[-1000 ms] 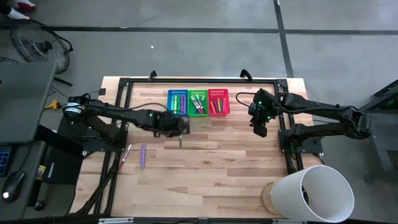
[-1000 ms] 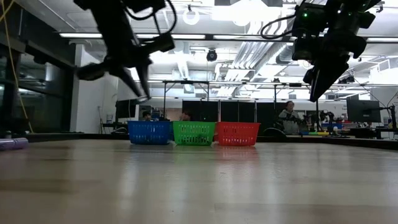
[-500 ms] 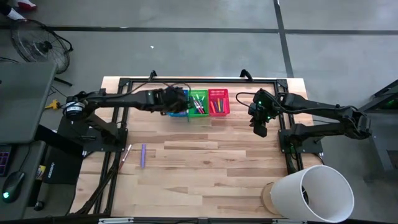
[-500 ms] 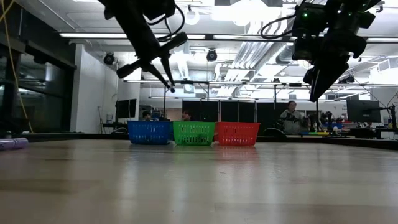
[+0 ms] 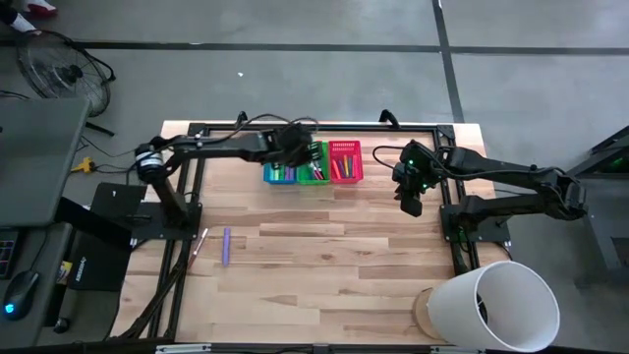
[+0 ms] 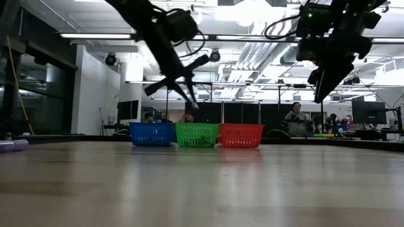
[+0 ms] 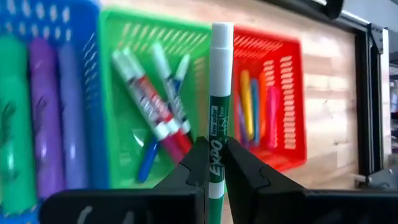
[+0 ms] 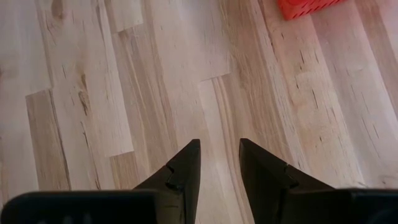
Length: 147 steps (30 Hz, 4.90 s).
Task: Pick & Place Markers
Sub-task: Put the green marker pen into the green bin, then put the purple highlighter into the blue bin
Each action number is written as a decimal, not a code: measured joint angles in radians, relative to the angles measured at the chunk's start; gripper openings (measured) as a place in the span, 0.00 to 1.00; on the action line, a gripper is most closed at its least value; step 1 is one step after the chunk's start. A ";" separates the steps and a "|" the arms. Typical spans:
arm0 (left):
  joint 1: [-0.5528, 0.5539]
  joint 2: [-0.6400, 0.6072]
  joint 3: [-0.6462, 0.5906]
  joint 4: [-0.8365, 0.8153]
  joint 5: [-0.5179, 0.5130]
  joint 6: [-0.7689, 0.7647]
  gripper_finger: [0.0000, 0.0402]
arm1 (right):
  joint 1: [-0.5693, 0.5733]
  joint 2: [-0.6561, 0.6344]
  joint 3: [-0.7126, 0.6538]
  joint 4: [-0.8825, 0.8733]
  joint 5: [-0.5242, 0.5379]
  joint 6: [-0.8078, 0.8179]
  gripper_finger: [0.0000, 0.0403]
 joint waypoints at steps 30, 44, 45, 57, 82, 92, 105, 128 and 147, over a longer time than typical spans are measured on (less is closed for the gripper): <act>0.031 0.343 0.475 -0.517 -0.062 0.120 0.06 | 0.000 0.000 0.000 -0.001 0.000 0.002 0.25; 0.031 0.343 0.475 -0.525 -0.071 0.166 0.12 | 0.000 0.000 0.000 -0.001 0.000 0.002 0.25; 0.031 0.343 0.475 -0.526 -0.069 0.170 0.12 | 0.000 0.000 0.000 -0.001 0.000 0.002 0.25; 0.031 0.343 0.474 -0.526 -0.035 0.181 0.13 | 0.000 0.000 0.000 -0.001 0.000 0.003 0.25; 0.030 0.343 0.474 -0.519 -0.018 0.241 0.34 | 0.000 0.000 0.000 -0.001 0.000 0.003 0.25; 0.024 0.339 0.518 -0.542 -0.058 0.278 0.38 | 0.000 0.000 0.000 -0.001 0.000 0.003 0.25; -0.028 0.337 0.641 -0.815 -0.091 0.337 0.38 | 0.000 0.000 0.000 -0.002 0.000 0.002 0.25; -0.312 0.267 0.593 -1.151 -0.163 0.005 0.38 | 0.000 0.000 0.000 -0.003 0.000 0.000 0.25; -0.586 -0.085 -0.100 -0.923 0.126 -0.561 0.38 | 0.000 0.000 0.000 -0.003 0.000 0.000 0.25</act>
